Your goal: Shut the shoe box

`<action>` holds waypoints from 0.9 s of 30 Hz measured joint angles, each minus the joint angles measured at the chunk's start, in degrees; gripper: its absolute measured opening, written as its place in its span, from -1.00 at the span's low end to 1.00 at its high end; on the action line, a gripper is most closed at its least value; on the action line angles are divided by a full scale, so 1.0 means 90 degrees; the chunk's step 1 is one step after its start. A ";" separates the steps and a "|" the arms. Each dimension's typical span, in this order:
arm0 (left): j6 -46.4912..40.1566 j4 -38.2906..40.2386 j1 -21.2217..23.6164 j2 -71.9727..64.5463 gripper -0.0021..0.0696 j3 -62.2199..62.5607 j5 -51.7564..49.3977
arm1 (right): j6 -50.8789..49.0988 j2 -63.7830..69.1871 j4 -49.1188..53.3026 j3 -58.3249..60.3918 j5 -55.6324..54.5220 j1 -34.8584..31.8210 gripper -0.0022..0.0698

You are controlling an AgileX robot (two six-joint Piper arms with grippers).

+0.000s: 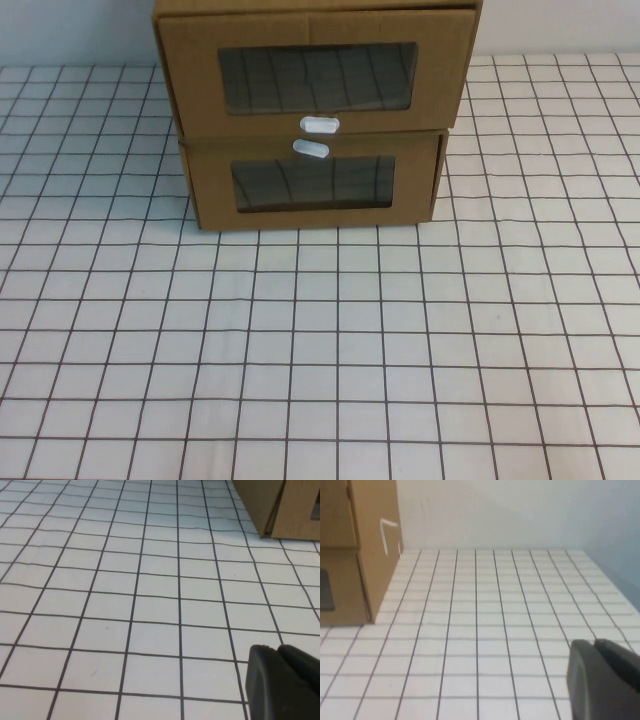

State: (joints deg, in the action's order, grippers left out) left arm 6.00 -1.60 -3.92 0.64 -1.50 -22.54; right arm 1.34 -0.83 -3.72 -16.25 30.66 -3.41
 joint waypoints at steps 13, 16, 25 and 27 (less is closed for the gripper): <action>0.0000 0.0000 0.0000 0.0000 -0.96 0.0000 0.0000 | 0.0000 0.0000 -0.0304 0.1948 -0.0658 -0.0005 -0.98; 0.0000 0.0000 0.0000 0.0000 -0.96 0.0000 0.0000 | 0.0000 0.0000 -0.0332 0.1948 -0.0724 -0.0005 -0.98; 0.0000 0.0000 0.0000 0.0000 -0.96 0.0000 0.0000 | 0.0000 0.0000 -0.0345 0.1948 -0.0754 -0.0005 -0.98; 0.0000 0.0000 0.0000 0.0000 -0.96 0.0000 0.0000 | 0.0000 0.0000 -0.0345 0.1948 -0.0754 -0.0005 -0.98</action>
State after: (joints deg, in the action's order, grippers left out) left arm 6.00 -1.60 -3.92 0.64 -1.50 -22.54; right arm 1.34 -0.83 -6.83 1.29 23.88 -3.45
